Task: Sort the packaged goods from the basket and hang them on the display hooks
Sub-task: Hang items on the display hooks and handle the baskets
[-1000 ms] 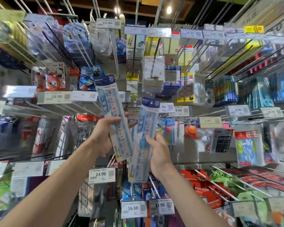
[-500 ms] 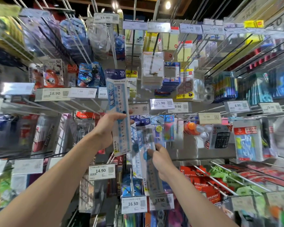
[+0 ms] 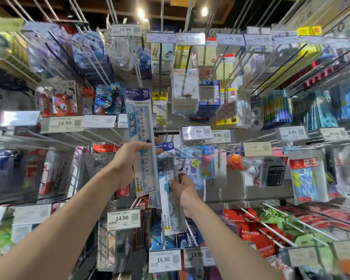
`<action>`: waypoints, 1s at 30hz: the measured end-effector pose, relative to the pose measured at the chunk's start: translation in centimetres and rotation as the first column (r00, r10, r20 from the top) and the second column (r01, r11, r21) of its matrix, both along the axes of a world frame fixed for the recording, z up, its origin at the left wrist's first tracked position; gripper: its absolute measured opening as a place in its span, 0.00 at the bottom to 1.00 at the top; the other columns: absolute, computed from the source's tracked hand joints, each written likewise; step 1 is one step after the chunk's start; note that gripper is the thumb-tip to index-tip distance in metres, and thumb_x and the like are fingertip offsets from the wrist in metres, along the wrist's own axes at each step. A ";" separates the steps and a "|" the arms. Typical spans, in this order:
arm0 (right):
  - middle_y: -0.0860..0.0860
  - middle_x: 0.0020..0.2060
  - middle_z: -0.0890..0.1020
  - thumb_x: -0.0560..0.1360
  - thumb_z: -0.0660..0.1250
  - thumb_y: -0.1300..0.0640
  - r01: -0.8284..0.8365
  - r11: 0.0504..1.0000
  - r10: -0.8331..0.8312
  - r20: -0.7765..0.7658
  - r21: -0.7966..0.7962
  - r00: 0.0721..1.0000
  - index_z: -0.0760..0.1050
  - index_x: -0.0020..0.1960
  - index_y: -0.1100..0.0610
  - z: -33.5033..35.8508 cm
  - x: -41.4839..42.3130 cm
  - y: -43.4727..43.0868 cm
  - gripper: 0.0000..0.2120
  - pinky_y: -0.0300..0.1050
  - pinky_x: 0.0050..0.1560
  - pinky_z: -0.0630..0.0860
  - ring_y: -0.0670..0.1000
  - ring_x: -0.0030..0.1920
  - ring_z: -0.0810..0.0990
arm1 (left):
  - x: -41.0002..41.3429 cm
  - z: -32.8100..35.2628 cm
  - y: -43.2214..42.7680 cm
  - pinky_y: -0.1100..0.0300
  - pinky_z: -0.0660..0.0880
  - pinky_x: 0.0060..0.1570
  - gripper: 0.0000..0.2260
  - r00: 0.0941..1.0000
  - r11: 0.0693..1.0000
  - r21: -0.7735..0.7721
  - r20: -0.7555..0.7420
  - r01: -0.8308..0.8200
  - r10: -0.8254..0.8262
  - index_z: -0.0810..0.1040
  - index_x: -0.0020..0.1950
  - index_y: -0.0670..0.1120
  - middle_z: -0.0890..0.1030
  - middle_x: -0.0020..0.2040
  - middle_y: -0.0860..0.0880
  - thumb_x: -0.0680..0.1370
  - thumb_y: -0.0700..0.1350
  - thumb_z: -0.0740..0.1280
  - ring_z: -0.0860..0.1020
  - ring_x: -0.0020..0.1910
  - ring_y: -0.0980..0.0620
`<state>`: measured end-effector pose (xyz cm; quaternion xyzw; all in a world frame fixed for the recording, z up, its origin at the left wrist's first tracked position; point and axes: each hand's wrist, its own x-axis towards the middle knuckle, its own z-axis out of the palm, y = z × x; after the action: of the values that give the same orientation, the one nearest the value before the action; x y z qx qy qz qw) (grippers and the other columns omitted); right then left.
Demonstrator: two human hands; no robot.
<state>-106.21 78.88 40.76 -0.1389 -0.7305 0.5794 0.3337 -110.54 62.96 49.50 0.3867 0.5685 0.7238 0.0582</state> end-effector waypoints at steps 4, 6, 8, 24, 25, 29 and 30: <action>0.60 0.62 0.78 0.85 0.57 0.60 0.024 0.998 -0.028 0.071 0.057 0.997 0.63 0.77 0.62 0.6 -0.6 0.0 0.21 0.49 0.57 0.76 0.59 0.60 0.79 | 0.0 -0.1 0.4 0.44 0.74 0.56 0.13 0.999 1.000 -0.010 -0.016 -0.029 0.029 0.85 0.57 0.51 0.83 0.55 0.48 0.82 0.41 0.62 0.78 0.55 0.45; 0.60 0.58 0.78 0.85 0.58 0.60 0.034 0.998 -0.040 0.106 0.054 0.994 0.67 0.74 0.63 0.6 -1.2 0.3 0.18 0.48 0.58 0.75 0.57 0.57 0.77 | 0.0 -0.1 0.4 0.44 0.74 0.57 0.13 1.000 1.000 -0.007 -0.010 -0.026 0.026 0.85 0.58 0.50 0.84 0.54 0.48 0.82 0.41 0.62 0.78 0.55 0.45; 0.60 0.59 0.78 0.85 0.58 0.60 0.045 0.997 -0.053 0.146 0.059 0.988 0.68 0.72 0.64 0.6 -1.4 0.6 0.17 0.51 0.64 0.74 0.58 0.58 0.77 | -0.1 -0.3 0.4 0.42 0.74 0.60 0.13 1.000 1.000 -0.004 -0.001 -0.030 0.030 0.85 0.58 0.49 0.84 0.54 0.48 0.81 0.41 0.62 0.78 0.56 0.45; 0.45 0.52 0.82 0.80 0.62 0.62 0.020 0.912 0.120 -0.313 0.409 0.942 0.78 0.60 0.54 2.7 2.1 -4.6 0.12 0.35 0.51 0.79 0.39 0.52 0.79 | -1.1 -0.6 0.4 0.42 0.77 0.56 0.13 0.999 0.999 -0.043 -0.026 0.029 -0.030 0.83 0.61 0.47 0.82 0.55 0.40 0.81 0.41 0.61 0.79 0.52 0.41; 0.44 0.52 0.82 0.81 0.63 0.59 0.019 0.908 0.130 -0.324 0.419 0.937 0.78 0.61 0.53 2.6 2.2 -4.9 0.10 0.30 0.48 0.77 0.36 0.51 0.78 | -0.9 -0.6 0.3 0.43 0.77 0.54 0.13 0.999 0.998 -0.042 -0.027 0.035 -0.036 0.82 0.61 0.47 0.82 0.56 0.40 0.81 0.41 0.61 0.80 0.52 0.42; 0.40 0.52 0.81 0.77 0.74 0.45 0.112 0.910 0.059 -0.394 0.398 0.917 0.77 0.60 0.48 2.3 2.0 -5.3 0.15 0.27 0.48 0.74 0.33 0.51 0.77 | -0.8 -0.5 0.4 0.44 0.77 0.55 0.13 0.999 0.999 -0.032 -0.017 0.031 -0.032 0.83 0.60 0.47 0.84 0.52 0.44 0.80 0.40 0.62 0.81 0.51 0.44; 0.40 0.51 0.81 0.75 0.75 0.43 0.119 0.923 0.041 -0.399 0.367 0.916 0.76 0.58 0.48 2.4 2.0 -5.4 0.17 0.30 0.48 0.76 0.36 0.50 0.79 | -0.6 -0.5 0.4 0.44 0.78 0.54 0.13 0.999 0.999 -0.030 -0.011 0.037 -0.037 0.84 0.58 0.47 0.84 0.51 0.44 0.80 0.40 0.62 0.81 0.50 0.44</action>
<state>-104.21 73.49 43.12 0.0352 -0.7431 0.4343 0.5078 -111.15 63.39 48.99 0.4002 0.5723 0.7119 0.0740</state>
